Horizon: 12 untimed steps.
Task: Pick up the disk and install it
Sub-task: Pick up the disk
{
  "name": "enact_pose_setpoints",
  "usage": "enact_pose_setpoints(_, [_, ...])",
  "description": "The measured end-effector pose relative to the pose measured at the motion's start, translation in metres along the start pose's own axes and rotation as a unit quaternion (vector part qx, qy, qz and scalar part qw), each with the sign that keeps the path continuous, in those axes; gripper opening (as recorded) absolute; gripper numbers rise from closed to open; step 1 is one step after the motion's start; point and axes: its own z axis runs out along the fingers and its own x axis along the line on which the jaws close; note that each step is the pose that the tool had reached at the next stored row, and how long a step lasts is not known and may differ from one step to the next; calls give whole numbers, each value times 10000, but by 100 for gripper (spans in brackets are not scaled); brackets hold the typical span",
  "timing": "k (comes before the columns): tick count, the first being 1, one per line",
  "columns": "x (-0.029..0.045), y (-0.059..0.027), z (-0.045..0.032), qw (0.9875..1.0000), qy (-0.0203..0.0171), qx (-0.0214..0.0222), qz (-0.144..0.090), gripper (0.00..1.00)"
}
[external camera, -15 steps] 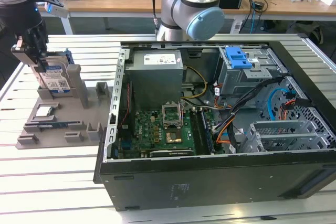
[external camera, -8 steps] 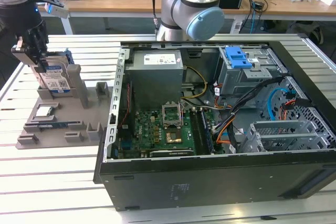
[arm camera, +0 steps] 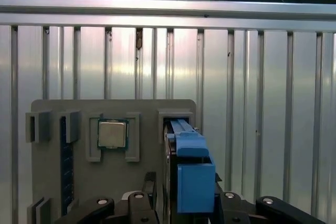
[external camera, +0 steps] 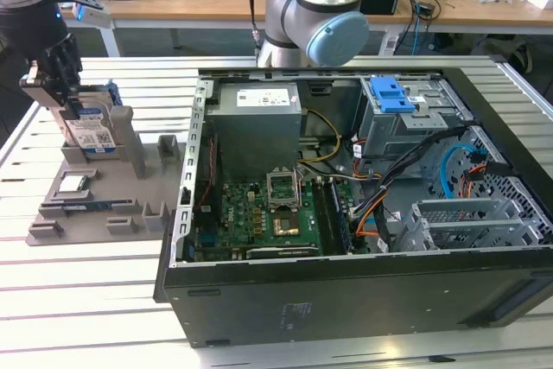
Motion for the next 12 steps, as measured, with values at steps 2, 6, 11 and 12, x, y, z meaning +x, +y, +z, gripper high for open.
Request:
enact_pose_setpoints(2, [-2,23,1,10000,0,0,0,48])
enact_pose_setpoints(6, [-19,52,2,10000,0,0,0,48])
enact_pose_setpoints(11, [-66,56,4,10000,0,0,0,48])
enact_pose_setpoints(12, [-66,58,4,10000,0,0,-1,48])
